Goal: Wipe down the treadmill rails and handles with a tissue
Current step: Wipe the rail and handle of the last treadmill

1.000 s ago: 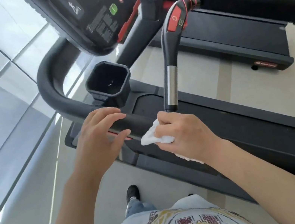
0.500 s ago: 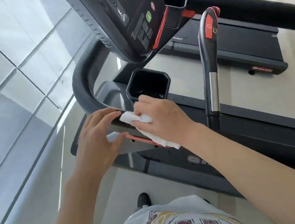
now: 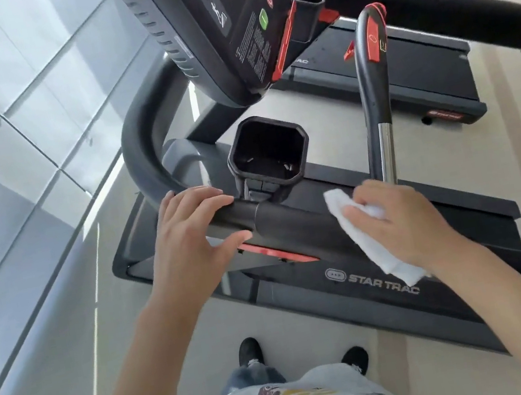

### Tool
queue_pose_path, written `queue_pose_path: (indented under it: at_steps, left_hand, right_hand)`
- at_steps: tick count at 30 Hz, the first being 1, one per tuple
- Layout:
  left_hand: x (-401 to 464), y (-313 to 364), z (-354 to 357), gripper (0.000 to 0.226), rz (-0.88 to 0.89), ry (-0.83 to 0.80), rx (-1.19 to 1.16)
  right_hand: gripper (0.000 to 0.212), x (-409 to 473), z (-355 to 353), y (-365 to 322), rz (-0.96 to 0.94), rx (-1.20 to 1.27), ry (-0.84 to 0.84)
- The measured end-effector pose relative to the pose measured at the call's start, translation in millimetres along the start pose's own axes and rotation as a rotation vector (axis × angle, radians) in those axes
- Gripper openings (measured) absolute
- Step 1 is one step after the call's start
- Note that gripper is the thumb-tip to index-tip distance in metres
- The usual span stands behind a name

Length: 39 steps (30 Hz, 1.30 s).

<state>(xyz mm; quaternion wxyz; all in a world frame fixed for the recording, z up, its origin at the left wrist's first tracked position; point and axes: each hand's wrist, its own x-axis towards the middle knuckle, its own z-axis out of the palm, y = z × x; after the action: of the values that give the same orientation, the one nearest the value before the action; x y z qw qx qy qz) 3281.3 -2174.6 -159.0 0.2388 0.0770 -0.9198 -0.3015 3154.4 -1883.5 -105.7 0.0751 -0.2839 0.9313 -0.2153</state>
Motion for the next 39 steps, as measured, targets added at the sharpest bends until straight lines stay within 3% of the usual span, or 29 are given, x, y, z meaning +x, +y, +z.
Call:
queue_pose_path:
  at_steps: [5,11,14,25,39]
  left_hand:
    - [5,-4,8,0.046,-0.046,0.068,-0.013]
    - [7,-1,7,0.03,-0.05,0.062,0.02]
    - [8,-2,-1,0.04,-0.12,0.011,0.055]
    - [1,17,-8,0.036,0.057,-0.049,-0.041]
    - [21,111,78,0.031,0.368,-0.455,-0.095]
  right_hand:
    - [0.032,1,16,-20,-0.069,-0.178,0.132]
    - [0.016,42,82,-132,-0.241,-0.147,0.314]
    - [0.013,61,89,-149,-0.219,-0.065,0.347]
    - [0.023,39,70,-112,-0.197,-0.046,0.355]
    - [0.033,-43,21,9,0.138,-0.141,0.558]
